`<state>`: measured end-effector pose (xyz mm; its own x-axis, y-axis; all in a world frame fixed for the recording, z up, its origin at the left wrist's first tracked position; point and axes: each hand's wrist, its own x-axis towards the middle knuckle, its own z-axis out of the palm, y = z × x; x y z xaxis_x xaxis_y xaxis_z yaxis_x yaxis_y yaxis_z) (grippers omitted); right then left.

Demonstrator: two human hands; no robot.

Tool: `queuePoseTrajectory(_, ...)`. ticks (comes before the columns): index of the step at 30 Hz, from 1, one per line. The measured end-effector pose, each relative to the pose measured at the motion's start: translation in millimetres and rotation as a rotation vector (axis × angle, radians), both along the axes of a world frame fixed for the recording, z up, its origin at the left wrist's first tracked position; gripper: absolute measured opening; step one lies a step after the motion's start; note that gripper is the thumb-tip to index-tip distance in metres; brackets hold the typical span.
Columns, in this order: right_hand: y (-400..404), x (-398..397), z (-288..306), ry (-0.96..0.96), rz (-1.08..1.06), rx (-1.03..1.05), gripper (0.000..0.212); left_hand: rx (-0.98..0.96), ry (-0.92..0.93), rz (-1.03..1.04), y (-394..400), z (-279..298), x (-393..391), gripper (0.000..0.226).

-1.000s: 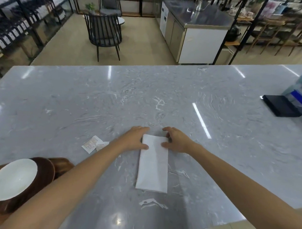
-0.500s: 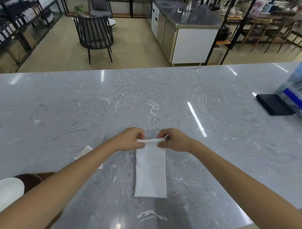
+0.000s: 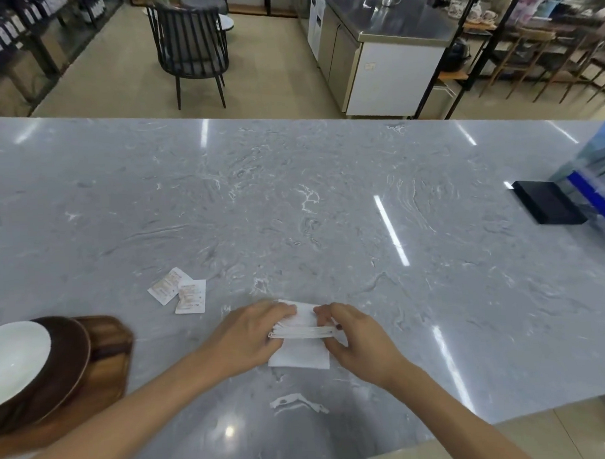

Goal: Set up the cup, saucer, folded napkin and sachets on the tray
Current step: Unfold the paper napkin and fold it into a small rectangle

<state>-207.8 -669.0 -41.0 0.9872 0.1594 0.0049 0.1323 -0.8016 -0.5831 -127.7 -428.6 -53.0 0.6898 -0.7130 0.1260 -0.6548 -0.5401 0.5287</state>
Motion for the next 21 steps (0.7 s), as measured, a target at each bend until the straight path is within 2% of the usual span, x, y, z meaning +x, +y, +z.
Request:
queuePoseTrajectory(5,4.8,-28.7,-23.4,-0.070,-0.013,-0.035,0.043,-0.005,-0.099,-0.059,4.4,-24.5,-23.0,0.043)
queuePoseTrajectory(17,14.3,-45.5,-38.3,-0.210,-0.055,-0.058,0.037,-0.065,-0.264,-0.051,4.0,-37.6,-44.0,0.028)
queuePoseTrajectory(21,14.6,-49.9,-41.3,-0.237,-0.033,-0.041,0.035,-0.096,-0.274,-0.053,3.0,-40.4,-52.3,0.037)
